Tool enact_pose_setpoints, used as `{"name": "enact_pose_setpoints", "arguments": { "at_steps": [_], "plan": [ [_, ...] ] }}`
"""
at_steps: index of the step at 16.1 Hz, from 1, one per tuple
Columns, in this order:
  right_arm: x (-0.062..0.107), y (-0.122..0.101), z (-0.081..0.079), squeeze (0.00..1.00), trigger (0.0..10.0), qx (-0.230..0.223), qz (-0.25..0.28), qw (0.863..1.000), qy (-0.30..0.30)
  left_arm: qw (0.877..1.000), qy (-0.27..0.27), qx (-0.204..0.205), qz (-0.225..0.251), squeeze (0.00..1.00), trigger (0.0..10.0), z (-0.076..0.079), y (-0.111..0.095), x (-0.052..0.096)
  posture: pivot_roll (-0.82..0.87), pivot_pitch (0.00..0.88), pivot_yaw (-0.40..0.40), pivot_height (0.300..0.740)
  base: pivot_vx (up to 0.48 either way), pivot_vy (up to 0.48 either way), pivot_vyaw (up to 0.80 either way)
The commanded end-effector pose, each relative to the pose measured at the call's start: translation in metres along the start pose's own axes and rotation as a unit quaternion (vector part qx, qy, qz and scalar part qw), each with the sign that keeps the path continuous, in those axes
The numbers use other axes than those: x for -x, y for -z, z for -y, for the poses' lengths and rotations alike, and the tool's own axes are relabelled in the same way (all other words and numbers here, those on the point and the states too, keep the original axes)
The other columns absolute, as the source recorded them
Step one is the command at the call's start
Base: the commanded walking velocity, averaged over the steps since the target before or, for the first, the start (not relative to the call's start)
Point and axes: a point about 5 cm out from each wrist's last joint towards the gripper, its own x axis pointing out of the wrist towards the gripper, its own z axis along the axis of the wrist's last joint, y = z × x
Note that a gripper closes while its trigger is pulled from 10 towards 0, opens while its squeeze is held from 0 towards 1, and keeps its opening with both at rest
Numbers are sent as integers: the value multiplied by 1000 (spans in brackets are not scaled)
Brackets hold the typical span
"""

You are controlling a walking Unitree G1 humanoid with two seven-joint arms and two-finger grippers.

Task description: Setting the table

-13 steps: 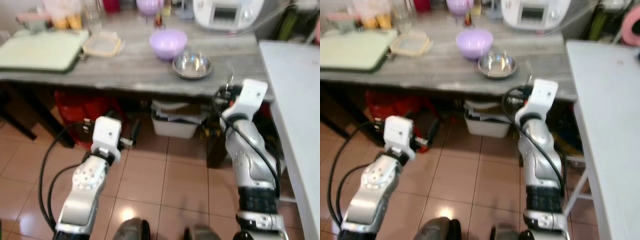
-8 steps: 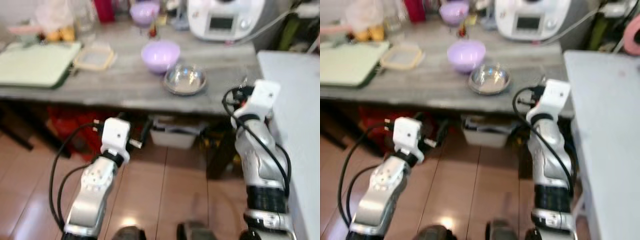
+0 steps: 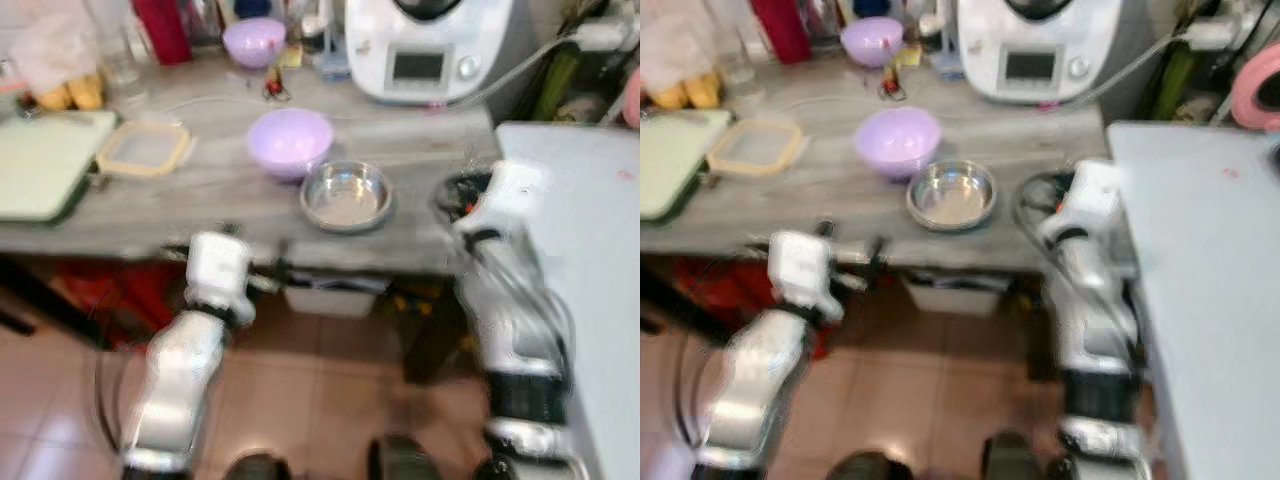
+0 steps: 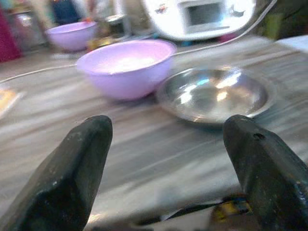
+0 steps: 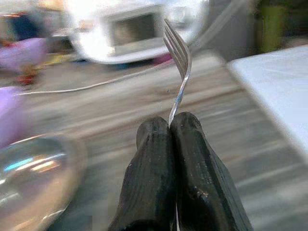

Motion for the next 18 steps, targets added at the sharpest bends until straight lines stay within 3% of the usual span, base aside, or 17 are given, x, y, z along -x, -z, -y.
{"name": "enact_pose_setpoints", "arguments": {
  "at_steps": [1,18],
  "plan": [
    [0,0,-6,0,10000,-11,-5,1000,-8,1000,-19,-9,1,0,10000,-12,-2,4,2,102,55,740,0,0,0],
    [-1,3,-3,0,10000,-10,-14,1000,-5,1000,-21,-12,0,0,10000,-12,-1,5,3,103,54,740,0,0,0]
  ]
}}
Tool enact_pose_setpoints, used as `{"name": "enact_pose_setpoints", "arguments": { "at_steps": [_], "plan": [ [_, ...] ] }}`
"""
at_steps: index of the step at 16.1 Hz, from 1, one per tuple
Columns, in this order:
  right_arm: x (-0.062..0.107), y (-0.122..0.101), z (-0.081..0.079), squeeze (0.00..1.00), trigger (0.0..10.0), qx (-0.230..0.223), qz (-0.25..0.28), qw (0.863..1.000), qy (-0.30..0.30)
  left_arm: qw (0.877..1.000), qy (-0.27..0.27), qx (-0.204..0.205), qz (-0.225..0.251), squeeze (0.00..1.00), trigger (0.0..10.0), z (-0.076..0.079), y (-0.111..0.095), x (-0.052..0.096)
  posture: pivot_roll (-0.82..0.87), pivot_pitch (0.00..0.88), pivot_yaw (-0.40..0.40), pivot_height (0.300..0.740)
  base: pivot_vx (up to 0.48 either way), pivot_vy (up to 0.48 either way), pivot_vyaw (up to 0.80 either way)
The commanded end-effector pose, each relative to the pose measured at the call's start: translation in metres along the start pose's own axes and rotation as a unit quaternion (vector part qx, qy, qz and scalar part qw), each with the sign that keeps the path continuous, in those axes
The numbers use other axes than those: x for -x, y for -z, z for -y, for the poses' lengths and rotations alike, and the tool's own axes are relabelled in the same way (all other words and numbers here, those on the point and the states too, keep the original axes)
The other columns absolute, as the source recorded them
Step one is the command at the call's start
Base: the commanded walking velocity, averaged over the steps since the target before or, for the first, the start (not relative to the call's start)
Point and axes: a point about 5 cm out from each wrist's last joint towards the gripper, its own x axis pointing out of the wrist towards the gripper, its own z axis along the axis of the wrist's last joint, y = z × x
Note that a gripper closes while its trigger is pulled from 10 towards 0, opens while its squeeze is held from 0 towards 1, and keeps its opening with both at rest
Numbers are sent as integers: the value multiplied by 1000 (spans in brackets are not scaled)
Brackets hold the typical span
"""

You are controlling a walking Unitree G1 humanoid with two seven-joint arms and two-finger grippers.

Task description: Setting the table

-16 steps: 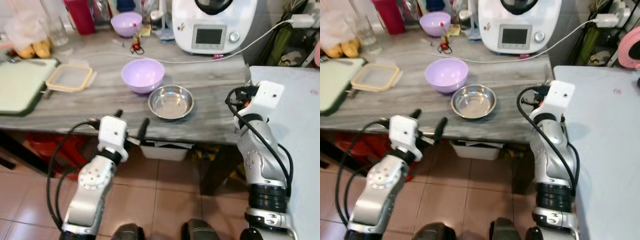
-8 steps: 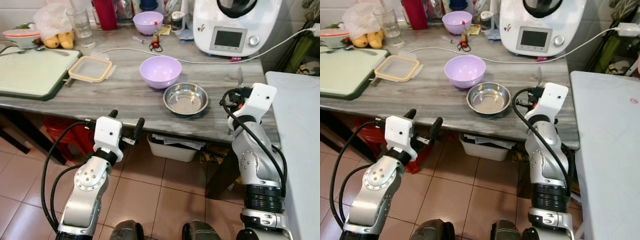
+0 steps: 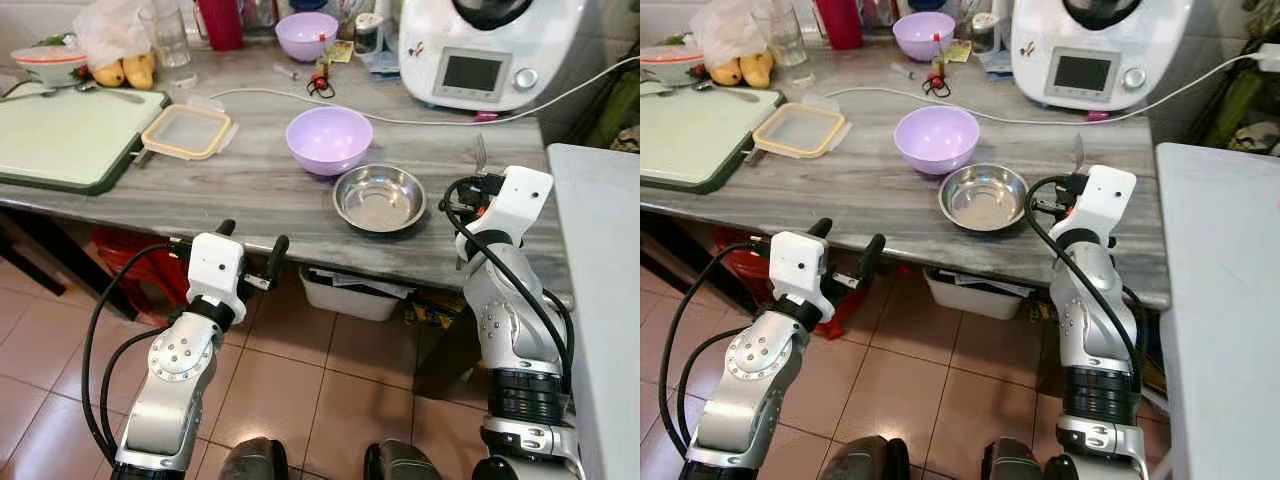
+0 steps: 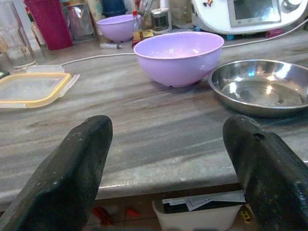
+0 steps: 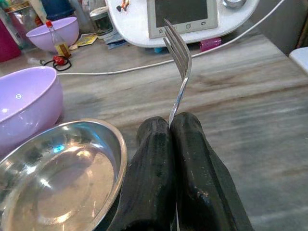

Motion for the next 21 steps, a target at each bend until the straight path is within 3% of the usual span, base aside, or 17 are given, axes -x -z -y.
{"name": "enact_pose_setpoints", "arguments": {
  "at_steps": [1,2,3,8,10,14,19,20,21],
  "plan": [
    [0,0,0,0,10000,0,-3,1000,1,1000,-4,0,1,0,10000,-1,-1,1,3,103,54,740,0,0,0],
    [-19,-4,33,0,10000,-36,-45,998,0,1000,-10,-7,-11,0,10000,-10,-2,9,53,149,96,740,0,0,0],
    [-24,-12,43,0,10000,-44,-44,998,2,1000,-10,-10,-15,0,10000,-13,-3,12,52,147,94,740,0,0,0],
    [-15,-22,47,0,10000,-40,-19,998,33,1000,-12,-8,-15,0,10000,-13,-3,12,45,145,88,740,0,0,0],
    [-17,-16,49,0,10000,-56,-38,997,23,1000,-11,-7,-17,0,10000,-12,-4,12,44,145,88,740,0,0,0],
    [-18,11,48,0,10000,-141,-131,981,-15,1000,-11,-7,-20,0,10000,-14,-4,14,54,152,91,740,0,0,0],
    [-17,17,52,0,10000,-151,-170,971,-74,1000,-7,-6,-23,0,10000,-14,-3,13,49,151,95,740,0,0,0],
    [-17,18,54,773,10000,-152,-178,969,-76,1000,-6,-5,-22,0,10000,-13,-4,12,48,151,95,740,0,0,0],
    [-16,19,60,1000,10000,-148,-191,967,-76,1000,-5,-4,-22,0,10000,-12,-4,12,49,150,93,740,0,0,0]
  ]
}}
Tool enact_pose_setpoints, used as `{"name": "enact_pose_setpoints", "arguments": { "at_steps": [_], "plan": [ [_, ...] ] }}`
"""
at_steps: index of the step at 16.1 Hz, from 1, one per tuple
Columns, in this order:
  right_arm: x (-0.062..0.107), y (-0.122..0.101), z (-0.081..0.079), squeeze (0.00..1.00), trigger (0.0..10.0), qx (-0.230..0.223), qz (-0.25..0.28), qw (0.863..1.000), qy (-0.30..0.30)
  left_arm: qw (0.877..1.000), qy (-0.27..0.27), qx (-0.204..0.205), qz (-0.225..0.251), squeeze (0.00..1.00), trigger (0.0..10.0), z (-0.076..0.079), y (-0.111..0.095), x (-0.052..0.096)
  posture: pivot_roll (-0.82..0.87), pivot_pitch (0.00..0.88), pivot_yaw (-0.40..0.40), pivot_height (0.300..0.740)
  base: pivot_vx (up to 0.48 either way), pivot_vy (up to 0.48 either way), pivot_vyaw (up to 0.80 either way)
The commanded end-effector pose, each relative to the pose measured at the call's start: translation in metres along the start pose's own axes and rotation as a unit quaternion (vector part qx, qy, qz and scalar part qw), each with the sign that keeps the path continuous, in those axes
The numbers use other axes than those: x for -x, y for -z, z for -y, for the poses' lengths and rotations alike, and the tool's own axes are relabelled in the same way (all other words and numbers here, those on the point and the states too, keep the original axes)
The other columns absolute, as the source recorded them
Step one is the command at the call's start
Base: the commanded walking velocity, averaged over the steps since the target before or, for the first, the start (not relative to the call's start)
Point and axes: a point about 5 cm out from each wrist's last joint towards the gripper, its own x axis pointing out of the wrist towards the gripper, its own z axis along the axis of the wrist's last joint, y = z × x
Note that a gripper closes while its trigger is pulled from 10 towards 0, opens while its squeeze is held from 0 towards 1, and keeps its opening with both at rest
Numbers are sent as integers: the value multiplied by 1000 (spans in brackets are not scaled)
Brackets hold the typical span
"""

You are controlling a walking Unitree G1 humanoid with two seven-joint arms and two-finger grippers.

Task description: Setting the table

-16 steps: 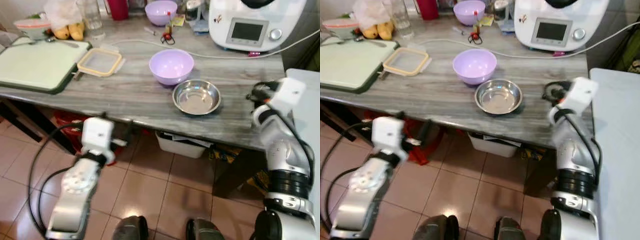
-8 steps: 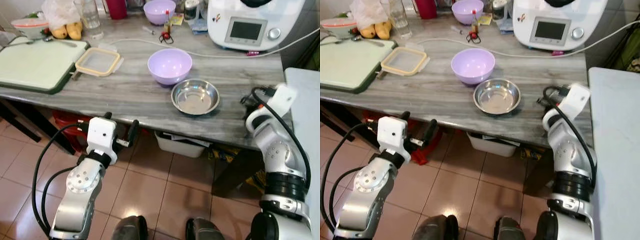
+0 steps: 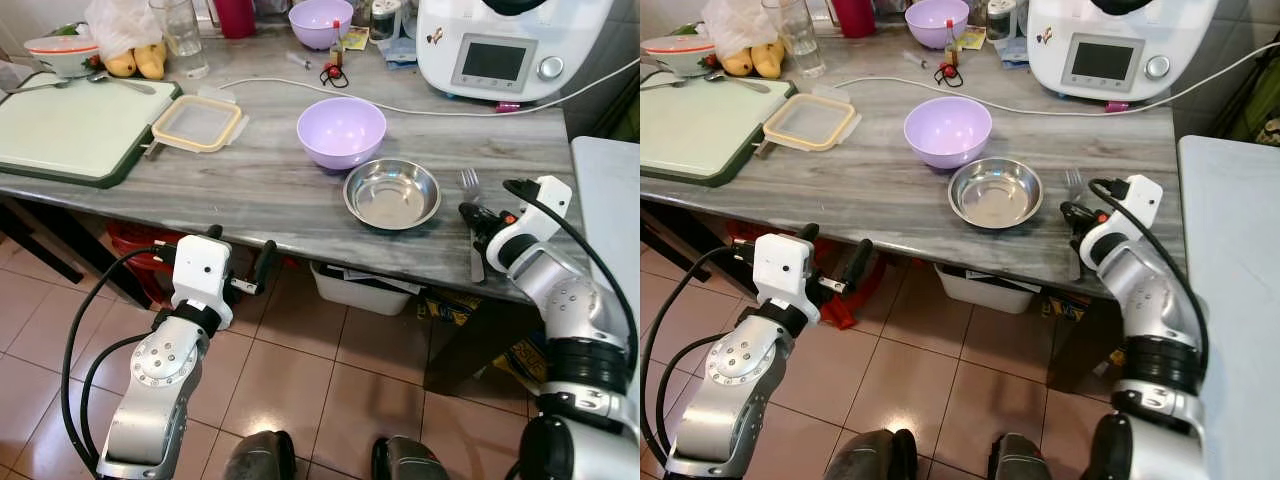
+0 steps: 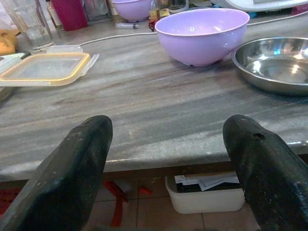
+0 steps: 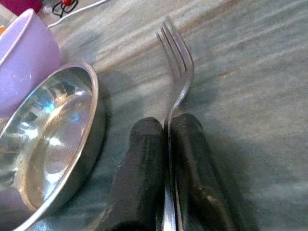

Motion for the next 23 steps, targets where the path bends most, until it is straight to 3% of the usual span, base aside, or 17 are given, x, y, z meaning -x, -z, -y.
{"name": "enact_pose_setpoints", "arguments": {
  "at_steps": [1,6,10,15,19,23],
  "plan": [
    [0,12,8,1000,10000,-10,-39,999,11,1000,4,-2,0,0,10000,-2,-2,1,47,148,90,740,0,0,0],
    [6,6,21,1000,10000,18,-46,997,67,1000,2,0,1,0,10000,-1,-2,1,41,146,85,740,0,0,0],
    [20,-6,10,1000,10000,63,8,996,57,1000,1,2,1,0,10000,-1,-1,1,30,145,81,740,0,0,0],
    [29,8,-2,1000,10000,77,47,994,64,1000,2,3,3,0,10000,0,-2,0,28,150,83,740,0,0,0],
    [42,27,-16,1000,10000,59,62,995,59,1000,-2,2,4,0,10000,-2,-3,1,32,155,79,740,0,0,0],
    [57,29,-21,1000,10000,100,113,986,76,1000,-1,4,3,0,10000,-1,-3,1,23,157,79,740,0,0,0]
  ]
}}
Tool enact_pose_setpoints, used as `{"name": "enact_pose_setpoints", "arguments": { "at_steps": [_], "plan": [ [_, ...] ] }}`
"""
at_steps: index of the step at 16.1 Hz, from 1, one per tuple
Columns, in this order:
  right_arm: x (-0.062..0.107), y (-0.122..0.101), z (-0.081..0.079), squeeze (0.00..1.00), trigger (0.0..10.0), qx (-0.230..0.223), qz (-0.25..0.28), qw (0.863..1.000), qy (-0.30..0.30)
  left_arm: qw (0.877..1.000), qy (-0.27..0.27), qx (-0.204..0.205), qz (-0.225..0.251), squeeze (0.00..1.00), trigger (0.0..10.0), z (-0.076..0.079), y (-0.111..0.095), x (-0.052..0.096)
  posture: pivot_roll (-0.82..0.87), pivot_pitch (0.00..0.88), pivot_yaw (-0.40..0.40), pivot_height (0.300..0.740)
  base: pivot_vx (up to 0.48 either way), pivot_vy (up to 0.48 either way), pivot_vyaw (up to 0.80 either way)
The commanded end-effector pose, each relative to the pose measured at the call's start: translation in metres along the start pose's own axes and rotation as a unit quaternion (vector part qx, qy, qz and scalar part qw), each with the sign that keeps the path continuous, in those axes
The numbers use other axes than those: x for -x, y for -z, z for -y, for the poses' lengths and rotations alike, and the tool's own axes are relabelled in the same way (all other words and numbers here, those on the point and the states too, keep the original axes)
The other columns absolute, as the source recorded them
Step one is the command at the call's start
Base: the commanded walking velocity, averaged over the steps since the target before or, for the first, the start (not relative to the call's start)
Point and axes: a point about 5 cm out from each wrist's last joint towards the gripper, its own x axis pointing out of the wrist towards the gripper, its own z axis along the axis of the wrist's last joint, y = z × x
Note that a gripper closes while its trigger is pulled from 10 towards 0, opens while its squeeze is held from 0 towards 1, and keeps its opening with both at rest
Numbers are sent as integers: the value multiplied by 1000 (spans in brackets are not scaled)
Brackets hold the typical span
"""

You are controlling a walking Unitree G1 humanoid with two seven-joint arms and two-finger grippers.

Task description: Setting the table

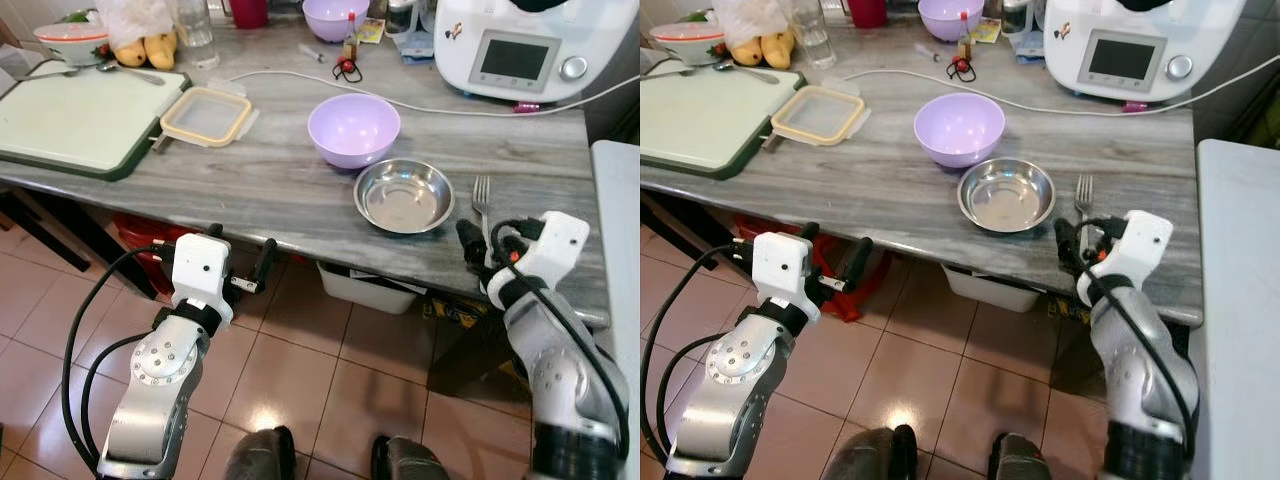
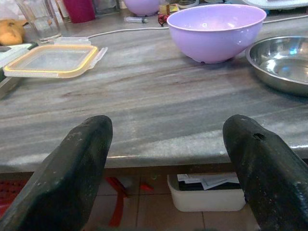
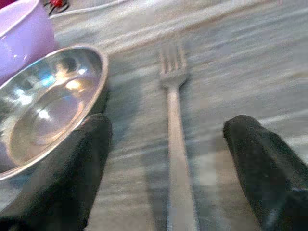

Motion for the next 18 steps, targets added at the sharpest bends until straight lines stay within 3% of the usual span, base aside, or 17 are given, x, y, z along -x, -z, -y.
{"name": "enact_pose_setpoints", "arguments": {
  "at_steps": [1,4,8,18],
  "plan": [
    [4,-5,-3,1000,10000,17,23,1000,7,1000,0,-3,0,0,10000,-1,-2,1,23,157,79,740,0,0,0],
    [10,1,-7,1000,10000,25,18,1000,-2,1000,-1,-3,0,0,10000,-3,-2,1,19,159,79,740,0,0,0],
    [0,9,-12,1000,10000,-5,0,1000,-28,1000,-2,-3,1,0,10000,-1,-2,1,31,164,76,740,0,0,0],
    [-2,22,-21,1000,10000,-48,-36,993,-100,1000,-5,-7,2,0,10000,-3,-3,1,31,165,78,740,0,0,0]
  ]
}}
